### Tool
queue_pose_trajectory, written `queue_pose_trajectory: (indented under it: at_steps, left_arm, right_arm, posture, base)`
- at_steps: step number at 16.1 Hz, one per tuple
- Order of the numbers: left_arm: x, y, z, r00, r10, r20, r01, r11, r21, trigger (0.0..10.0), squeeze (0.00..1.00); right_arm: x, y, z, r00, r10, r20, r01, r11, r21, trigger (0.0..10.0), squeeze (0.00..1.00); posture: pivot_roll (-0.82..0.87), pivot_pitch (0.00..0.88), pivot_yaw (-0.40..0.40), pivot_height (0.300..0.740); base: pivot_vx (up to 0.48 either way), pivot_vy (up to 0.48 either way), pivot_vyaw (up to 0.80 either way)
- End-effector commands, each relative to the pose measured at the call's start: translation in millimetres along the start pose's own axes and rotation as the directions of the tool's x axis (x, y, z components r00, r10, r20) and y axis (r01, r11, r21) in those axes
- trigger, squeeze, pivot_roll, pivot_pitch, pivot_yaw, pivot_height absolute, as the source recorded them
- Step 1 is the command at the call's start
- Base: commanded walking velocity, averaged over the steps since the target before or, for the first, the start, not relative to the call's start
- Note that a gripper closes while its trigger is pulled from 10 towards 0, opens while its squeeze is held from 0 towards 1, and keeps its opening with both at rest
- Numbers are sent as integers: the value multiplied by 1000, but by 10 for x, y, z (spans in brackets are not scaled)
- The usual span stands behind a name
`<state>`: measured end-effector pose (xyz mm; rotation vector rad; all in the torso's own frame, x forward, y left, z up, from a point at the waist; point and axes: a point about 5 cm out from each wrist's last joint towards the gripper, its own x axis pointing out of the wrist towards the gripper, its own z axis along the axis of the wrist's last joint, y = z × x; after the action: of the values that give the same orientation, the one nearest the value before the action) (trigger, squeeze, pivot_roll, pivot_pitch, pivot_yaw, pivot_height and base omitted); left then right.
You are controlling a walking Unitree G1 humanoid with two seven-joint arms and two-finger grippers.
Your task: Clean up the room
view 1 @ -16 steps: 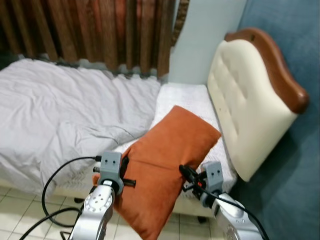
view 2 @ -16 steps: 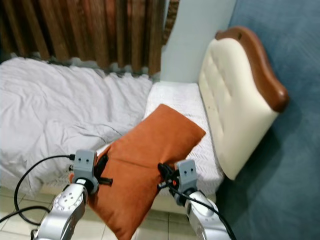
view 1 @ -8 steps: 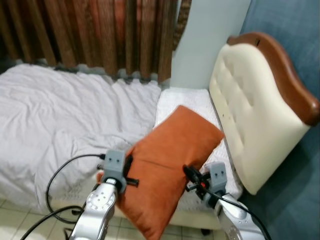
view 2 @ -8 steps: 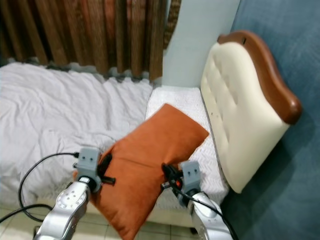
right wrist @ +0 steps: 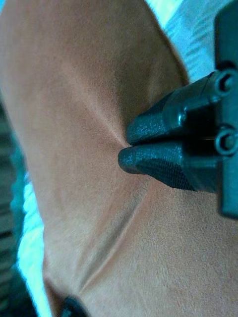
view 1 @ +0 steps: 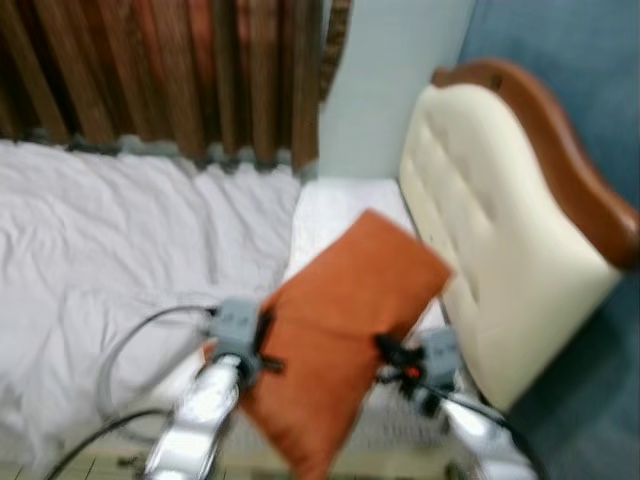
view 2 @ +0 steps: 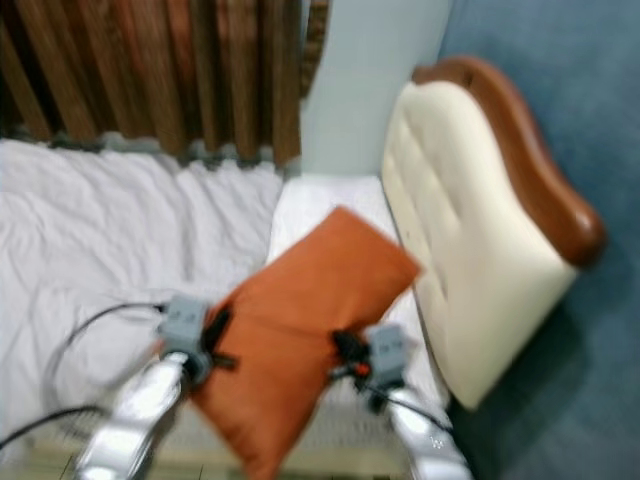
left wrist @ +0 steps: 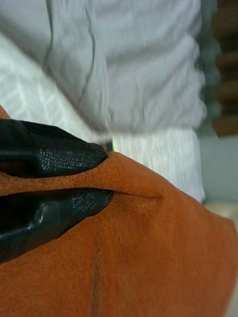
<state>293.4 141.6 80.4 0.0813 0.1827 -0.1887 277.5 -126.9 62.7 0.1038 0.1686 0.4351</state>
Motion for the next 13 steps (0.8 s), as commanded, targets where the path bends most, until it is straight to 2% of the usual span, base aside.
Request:
queue_pose_trajectory:
  at_steps: [1,8,11,13]
  left_arm:
    - [-12,286,164,986,149,77,-149,989,-8,10000,0]
    - [-9,264,134,987,149,67,-148,989,-19,10000,0]
    - [25,299,136,982,179,60,-180,984,11,10000,0]
    - [70,316,117,979,200,48,-203,975,85,10000,0]
  right_arm:
    - [-172,-343,12,990,-141,-1,141,990,-32,10000,0]
    - [-187,-327,-7,991,-132,-10,132,991,-34,10000,0]
    - [-195,-326,-13,991,-134,-12,134,990,-36,10000,0]
    - [-195,-327,-17,990,-137,-14,136,990,-37,10000,0]
  posture:
    - [90,0,-97,740]
    - [80,0,-95,740]
    - [73,0,-91,740]
    - [69,0,-91,740]
  base:
    - [480,0,0]
    - [480,0,0]
    - [480,0,0]
    - [251,0,0]
